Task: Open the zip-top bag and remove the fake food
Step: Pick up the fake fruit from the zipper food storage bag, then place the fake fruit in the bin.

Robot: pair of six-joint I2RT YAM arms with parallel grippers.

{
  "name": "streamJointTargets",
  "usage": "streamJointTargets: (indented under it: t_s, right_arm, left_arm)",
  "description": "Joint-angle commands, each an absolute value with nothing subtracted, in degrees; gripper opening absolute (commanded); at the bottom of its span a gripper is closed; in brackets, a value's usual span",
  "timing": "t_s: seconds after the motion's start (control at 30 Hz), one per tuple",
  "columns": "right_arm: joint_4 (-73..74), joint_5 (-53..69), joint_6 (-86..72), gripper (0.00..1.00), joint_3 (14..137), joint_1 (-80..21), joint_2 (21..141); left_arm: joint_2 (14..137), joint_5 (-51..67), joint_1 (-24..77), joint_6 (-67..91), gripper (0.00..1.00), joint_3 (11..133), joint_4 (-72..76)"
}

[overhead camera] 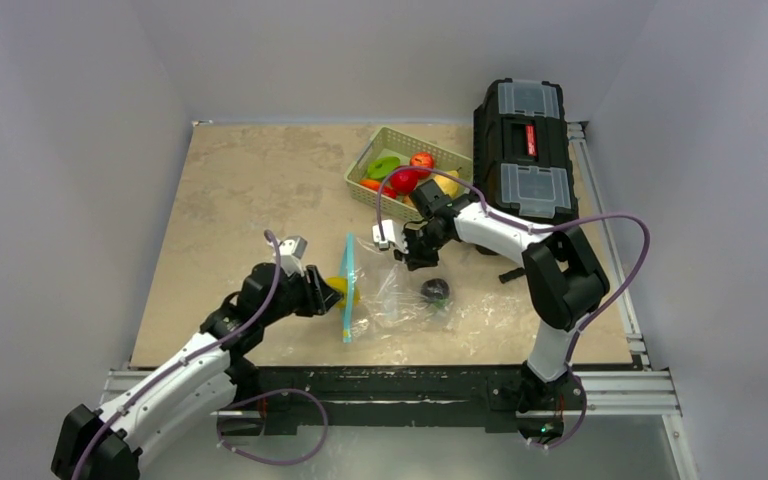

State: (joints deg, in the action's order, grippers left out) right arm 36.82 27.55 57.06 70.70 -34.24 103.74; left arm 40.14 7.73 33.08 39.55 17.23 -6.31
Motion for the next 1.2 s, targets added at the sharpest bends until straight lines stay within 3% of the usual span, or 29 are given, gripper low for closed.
streamJointTargets:
  t_s: [0.0, 1.17]
  right_arm:
    - [37.92, 27.27, 57.93, 0.00, 70.32, -33.65, 101.52]
    - [38.54, 27.03, 58.23, 0.00, 70.48, -33.33, 102.79]
  left_arm:
    - [37.29, 5.64, 33.23, 37.55, 0.00, 20.32, -11.66]
    - [24.62, -4.49, 33.22, 33.43, 0.00, 28.57, -32.34]
